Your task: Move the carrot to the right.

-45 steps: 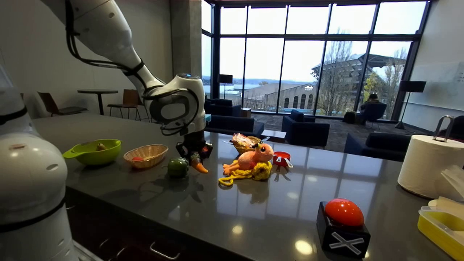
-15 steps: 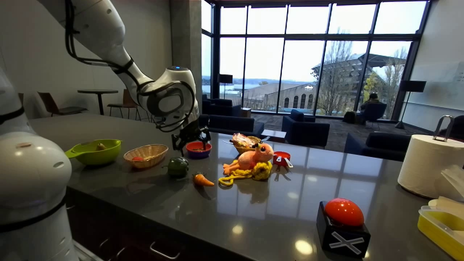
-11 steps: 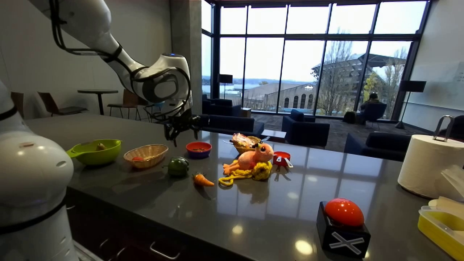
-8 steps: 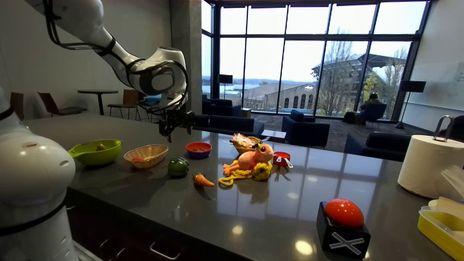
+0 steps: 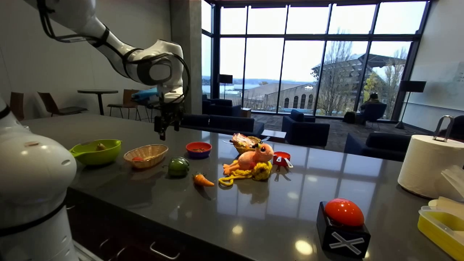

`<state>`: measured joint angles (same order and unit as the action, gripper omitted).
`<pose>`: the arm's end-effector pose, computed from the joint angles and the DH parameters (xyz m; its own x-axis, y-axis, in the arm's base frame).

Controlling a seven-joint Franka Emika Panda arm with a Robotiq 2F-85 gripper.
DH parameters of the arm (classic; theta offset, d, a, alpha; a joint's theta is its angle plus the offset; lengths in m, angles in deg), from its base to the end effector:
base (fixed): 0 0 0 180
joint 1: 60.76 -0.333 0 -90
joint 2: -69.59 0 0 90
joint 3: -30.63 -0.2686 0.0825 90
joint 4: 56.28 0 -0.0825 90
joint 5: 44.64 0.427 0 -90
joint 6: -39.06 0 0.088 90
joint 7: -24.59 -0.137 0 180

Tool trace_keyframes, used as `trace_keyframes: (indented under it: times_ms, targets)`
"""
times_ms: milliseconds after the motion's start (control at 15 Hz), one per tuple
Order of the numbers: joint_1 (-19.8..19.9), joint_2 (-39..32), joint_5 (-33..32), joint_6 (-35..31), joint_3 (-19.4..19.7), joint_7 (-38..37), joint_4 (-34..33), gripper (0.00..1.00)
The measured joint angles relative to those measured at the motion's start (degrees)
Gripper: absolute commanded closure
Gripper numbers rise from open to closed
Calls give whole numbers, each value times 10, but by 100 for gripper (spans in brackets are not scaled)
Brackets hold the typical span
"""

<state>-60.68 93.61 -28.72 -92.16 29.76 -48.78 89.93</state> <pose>0.4805 0.0184 0.3341 0.1509 -0.9725 -0.1776 -0.9739 -0.1154 -0.1957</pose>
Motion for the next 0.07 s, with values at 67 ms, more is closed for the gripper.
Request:
trace_keyframes:
  times_ms: [67]
  targets:
    - [0,4,0,16,0,30,-4,0]
